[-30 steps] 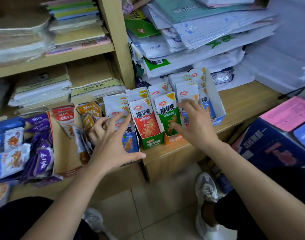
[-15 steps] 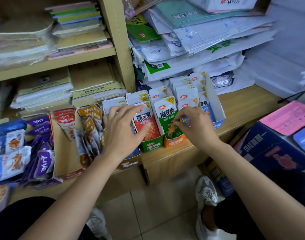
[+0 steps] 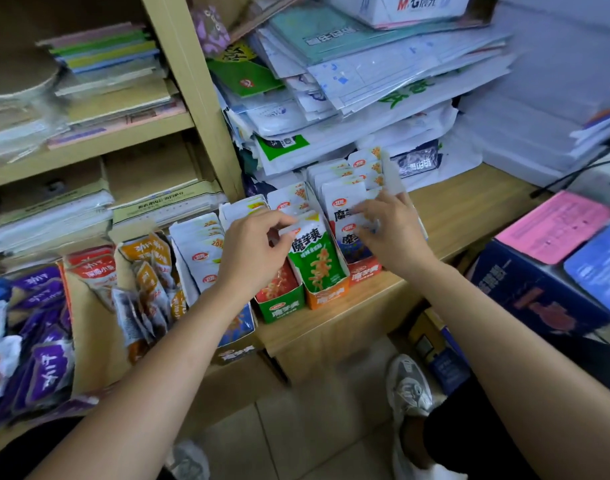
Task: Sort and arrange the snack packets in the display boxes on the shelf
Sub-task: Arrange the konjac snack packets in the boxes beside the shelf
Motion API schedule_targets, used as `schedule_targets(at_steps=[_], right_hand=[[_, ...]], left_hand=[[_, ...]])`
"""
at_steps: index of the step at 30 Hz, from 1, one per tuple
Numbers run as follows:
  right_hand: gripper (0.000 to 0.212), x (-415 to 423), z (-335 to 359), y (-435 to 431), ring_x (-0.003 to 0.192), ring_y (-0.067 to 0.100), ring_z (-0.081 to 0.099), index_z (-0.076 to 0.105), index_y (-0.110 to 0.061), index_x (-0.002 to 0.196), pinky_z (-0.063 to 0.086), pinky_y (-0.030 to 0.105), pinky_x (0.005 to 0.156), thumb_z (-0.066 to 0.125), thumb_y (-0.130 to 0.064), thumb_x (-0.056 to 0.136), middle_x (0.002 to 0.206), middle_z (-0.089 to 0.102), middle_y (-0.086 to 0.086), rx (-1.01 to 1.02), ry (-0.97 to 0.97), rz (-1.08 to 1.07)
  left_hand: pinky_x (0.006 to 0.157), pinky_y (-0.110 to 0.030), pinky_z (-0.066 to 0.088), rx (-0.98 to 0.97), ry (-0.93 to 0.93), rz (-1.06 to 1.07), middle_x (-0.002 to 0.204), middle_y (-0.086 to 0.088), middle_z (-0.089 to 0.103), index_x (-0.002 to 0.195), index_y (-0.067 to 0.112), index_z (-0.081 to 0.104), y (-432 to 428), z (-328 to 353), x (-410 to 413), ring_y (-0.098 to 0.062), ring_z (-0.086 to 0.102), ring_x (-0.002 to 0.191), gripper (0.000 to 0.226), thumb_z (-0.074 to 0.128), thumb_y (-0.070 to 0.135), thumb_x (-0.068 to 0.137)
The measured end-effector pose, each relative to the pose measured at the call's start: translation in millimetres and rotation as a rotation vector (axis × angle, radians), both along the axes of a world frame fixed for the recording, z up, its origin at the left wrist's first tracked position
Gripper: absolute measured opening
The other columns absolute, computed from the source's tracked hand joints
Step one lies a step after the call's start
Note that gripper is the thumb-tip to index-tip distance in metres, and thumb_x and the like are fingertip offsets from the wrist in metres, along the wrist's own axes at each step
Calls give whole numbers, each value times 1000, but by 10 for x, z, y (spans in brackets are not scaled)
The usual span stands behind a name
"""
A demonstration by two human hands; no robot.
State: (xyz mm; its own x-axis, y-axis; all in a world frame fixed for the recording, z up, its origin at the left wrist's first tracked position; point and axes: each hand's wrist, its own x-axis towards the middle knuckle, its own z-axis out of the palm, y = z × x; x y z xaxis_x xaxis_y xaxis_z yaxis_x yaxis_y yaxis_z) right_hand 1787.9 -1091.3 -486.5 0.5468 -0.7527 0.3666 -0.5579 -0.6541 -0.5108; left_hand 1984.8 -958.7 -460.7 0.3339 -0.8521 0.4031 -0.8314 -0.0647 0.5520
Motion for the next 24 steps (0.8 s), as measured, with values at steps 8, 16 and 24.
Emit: schedule_targets(at_steps=[8, 16, 24], right_hand=[[12, -553, 133, 166, 81, 0, 63, 75, -16, 85, 45, 7, 72, 75, -4, 85, 85, 72, -10, 212, 12, 142], [16, -585, 151, 120, 94, 4, 67, 68, -23, 83, 53, 21, 84, 70, -9, 91, 94, 74, -8, 412, -223, 116], [8, -654, 141, 92, 81, 4, 70, 68, -12, 85, 52, 18, 70, 74, -9, 89, 81, 74, -7, 494, -393, 121]], left_hand=[[97, -36, 42, -4, -245, 23, 123, 4, 63, 134, 22, 63, -284, 62, -166, -20, 50, 112, 44, 68, 28, 91], [98, -39, 39, 152, -366, -81, 126, 9, 58, 124, 26, 66, -751, 143, -317, -19, 42, 112, 34, 67, 38, 92], [81, -43, 55, 63, 94, -177, 88, 9, 71, 91, 36, 72, -514, 166, -357, -11, 66, 86, 9, 73, 27, 90]])
